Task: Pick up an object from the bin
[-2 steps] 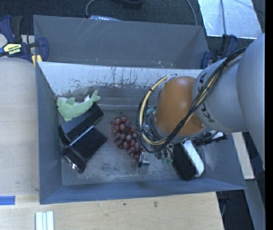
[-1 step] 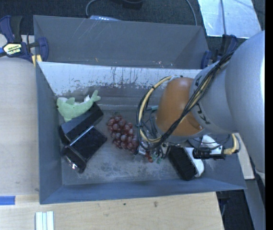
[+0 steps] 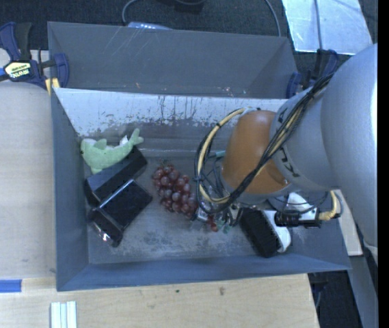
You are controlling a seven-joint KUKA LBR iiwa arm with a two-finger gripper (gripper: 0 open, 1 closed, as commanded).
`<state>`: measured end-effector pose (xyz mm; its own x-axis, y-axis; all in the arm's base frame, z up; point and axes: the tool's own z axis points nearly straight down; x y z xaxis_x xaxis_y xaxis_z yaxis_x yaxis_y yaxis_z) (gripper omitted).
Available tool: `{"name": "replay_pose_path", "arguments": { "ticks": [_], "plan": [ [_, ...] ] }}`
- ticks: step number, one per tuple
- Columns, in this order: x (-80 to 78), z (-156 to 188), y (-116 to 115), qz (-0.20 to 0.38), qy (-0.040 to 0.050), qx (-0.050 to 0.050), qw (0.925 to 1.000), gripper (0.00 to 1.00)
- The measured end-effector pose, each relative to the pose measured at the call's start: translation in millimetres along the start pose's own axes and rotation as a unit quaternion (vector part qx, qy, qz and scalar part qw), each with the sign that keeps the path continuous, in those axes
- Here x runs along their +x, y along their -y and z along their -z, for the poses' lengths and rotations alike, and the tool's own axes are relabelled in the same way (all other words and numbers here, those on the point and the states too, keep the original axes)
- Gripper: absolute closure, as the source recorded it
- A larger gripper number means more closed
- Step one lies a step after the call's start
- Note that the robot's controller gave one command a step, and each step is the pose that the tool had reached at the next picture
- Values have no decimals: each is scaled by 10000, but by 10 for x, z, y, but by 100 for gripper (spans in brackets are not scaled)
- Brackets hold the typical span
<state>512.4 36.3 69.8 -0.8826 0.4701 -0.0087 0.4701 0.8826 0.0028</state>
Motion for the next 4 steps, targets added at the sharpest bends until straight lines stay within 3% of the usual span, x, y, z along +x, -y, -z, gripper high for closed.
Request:
{"name": "replay_pose_path", "arguments": {
  "ticks": [2, 4],
  "plan": [
    [17, 190, 12, 3, -33, 18, 10000, 100],
    [-6, 549, 4, 6, 3, -2, 10000, 100]
  ]
}}
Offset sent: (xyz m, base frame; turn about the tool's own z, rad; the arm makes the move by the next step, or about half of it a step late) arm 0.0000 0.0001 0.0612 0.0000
